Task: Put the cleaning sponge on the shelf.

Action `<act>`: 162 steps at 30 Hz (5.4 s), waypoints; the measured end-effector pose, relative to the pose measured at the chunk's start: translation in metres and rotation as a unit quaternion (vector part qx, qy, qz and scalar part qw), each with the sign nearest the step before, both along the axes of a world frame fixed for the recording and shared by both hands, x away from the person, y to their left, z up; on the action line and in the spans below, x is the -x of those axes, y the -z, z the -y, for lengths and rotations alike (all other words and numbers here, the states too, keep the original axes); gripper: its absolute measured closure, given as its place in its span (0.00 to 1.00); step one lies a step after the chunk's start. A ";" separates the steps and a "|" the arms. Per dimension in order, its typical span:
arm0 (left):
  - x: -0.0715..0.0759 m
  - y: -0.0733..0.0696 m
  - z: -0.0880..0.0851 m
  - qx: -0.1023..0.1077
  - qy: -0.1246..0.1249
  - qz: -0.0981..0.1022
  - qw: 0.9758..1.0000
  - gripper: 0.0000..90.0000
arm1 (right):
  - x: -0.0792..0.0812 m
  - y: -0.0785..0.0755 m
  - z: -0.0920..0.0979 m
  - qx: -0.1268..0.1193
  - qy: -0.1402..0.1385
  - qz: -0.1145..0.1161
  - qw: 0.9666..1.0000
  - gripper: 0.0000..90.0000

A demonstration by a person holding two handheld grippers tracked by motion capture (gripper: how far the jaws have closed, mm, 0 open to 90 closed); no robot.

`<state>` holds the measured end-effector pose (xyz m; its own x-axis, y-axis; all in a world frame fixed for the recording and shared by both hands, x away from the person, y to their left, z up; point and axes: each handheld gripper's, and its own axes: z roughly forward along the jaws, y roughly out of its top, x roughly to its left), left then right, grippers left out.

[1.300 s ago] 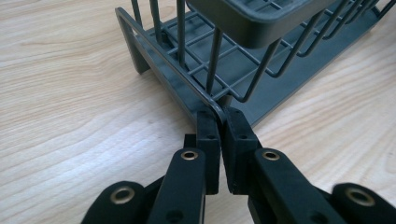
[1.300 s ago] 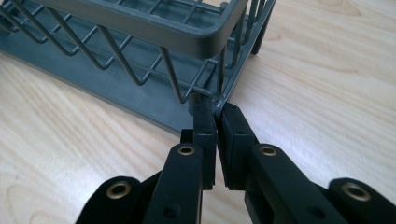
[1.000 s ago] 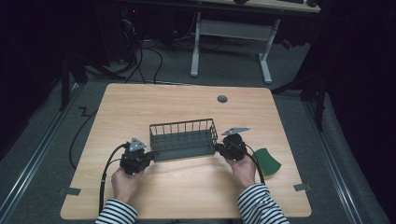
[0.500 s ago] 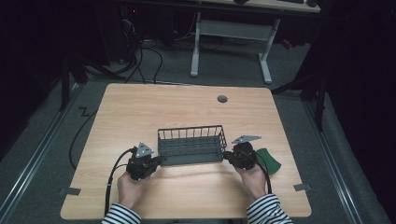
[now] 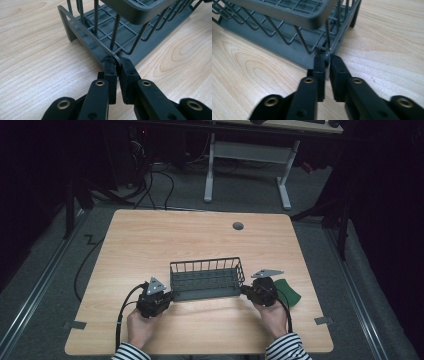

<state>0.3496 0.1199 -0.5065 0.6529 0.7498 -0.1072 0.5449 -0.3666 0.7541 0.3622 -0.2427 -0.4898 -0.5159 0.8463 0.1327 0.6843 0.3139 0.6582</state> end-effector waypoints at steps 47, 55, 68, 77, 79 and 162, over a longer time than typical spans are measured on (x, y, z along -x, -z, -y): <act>-0.017 0.027 -0.070 -0.040 -0.135 -0.001 0.990 0.37 | 0.018 -0.021 0.106 0.021 0.109 0.076 0.991 0.36; -0.017 0.030 -0.072 -0.044 -0.146 0.014 0.988 0.31 | 0.013 -0.013 0.120 0.042 0.103 0.038 0.993 0.29; -0.017 0.030 -0.073 -0.042 -0.147 0.013 0.988 0.31 | 0.005 -0.003 0.121 0.092 0.072 -0.008 0.993 0.23; -0.017 0.030 -0.074 -0.038 -0.148 0.012 0.988 0.31 | -0.001 0.006 0.119 0.104 0.058 -0.036 0.992 0.26; -0.017 0.030 -0.074 -0.038 -0.148 0.012 0.988 0.31 | -0.002 0.008 0.119 0.103 0.055 -0.042 0.992 0.28; -0.017 0.030 -0.074 -0.037 -0.145 0.011 0.989 0.30 | -0.035 -0.119 -0.005 -0.002 -0.060 0.073 0.996 0.34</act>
